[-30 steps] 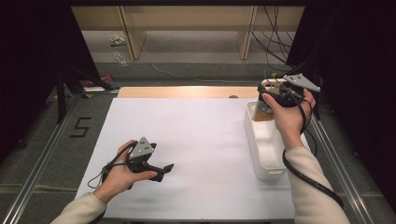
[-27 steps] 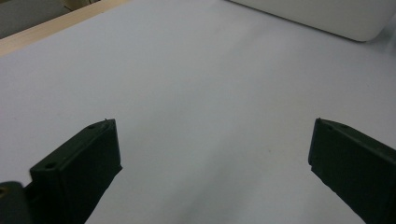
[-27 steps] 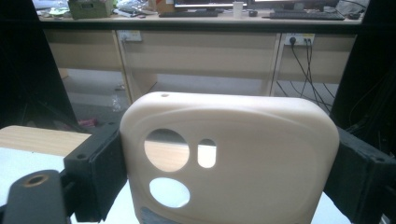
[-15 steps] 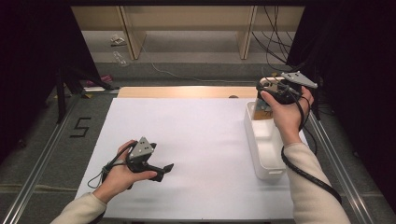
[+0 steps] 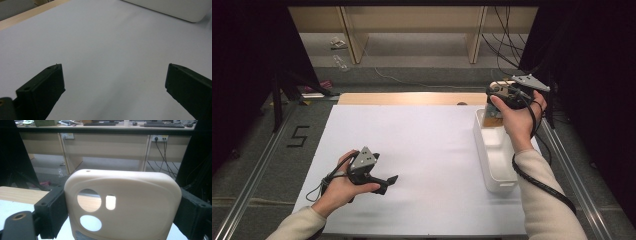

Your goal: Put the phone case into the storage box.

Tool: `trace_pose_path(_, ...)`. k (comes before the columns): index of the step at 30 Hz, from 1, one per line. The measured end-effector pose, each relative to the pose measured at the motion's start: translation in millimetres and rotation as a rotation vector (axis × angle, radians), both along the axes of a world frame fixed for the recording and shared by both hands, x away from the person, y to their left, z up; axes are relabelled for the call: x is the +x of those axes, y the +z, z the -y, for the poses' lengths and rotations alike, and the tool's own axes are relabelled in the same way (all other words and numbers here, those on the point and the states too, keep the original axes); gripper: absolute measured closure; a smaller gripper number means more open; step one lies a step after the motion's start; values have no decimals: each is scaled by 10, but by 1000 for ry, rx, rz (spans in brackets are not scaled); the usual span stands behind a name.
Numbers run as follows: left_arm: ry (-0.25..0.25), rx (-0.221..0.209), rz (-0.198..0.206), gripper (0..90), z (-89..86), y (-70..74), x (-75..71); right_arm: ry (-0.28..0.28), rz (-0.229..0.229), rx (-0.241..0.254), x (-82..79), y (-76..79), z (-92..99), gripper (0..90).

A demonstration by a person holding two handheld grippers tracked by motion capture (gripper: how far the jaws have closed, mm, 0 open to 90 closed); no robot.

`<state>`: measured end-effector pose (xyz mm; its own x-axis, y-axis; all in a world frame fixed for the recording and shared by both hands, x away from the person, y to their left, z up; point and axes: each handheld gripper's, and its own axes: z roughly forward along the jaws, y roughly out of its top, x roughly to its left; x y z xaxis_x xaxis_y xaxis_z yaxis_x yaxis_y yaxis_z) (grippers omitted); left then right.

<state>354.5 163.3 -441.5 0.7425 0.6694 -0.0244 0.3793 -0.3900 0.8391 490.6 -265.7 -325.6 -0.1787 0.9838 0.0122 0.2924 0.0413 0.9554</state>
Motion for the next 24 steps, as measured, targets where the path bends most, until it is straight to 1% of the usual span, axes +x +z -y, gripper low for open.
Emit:
trace_pose_path(12, 0, 0, -1, 18, 0, -1, 2, -5, -9, 1, 71, -1, -8, 126)
trace_pose_path(15, -1, 0, 0, 18, 0, 0, 1, -10, -7, 10, 87, 6, 4, 126)
trace_pose_path(24, -1, 0, -1, 17, 1, -1, 2, -15, -11, 3, 125, 28, 8, 126)
